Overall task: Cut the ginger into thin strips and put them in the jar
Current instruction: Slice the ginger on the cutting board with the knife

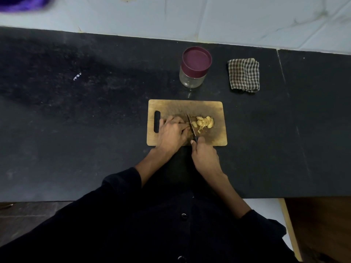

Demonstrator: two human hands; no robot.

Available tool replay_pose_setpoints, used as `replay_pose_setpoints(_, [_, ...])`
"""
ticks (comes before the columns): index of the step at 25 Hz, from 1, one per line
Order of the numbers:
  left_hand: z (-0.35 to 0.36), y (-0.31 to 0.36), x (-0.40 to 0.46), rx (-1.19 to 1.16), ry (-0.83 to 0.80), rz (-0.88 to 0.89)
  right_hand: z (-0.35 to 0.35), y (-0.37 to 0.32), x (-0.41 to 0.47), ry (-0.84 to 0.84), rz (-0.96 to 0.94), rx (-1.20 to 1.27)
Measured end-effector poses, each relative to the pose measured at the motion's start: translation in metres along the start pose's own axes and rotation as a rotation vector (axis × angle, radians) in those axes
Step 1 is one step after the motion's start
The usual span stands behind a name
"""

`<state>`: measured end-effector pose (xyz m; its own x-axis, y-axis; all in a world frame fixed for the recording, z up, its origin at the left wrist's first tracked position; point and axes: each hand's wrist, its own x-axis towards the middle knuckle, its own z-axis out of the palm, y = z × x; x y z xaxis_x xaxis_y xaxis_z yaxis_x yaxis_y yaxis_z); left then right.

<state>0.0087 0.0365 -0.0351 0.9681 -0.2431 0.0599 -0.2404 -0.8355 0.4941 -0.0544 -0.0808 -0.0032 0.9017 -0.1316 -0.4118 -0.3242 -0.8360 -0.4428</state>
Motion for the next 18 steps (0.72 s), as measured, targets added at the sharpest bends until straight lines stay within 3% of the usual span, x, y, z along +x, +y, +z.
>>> replay_pose_setpoints(4, [-0.004, 0.000, 0.003, -0.038, -0.016, -0.042, -0.010, 0.005, 0.005, 0.056, 0.037, 0.076])
replay_pose_setpoints(9, [-0.009, 0.002, 0.009, -0.058, -0.099, -0.061, -0.011, 0.009, 0.005, 0.000, 0.043, 0.094])
replay_pose_setpoints(18, [-0.009, 0.003, 0.013, -0.033, -0.062, -0.024, -0.010, 0.013, 0.005, -0.010, 0.028, 0.084])
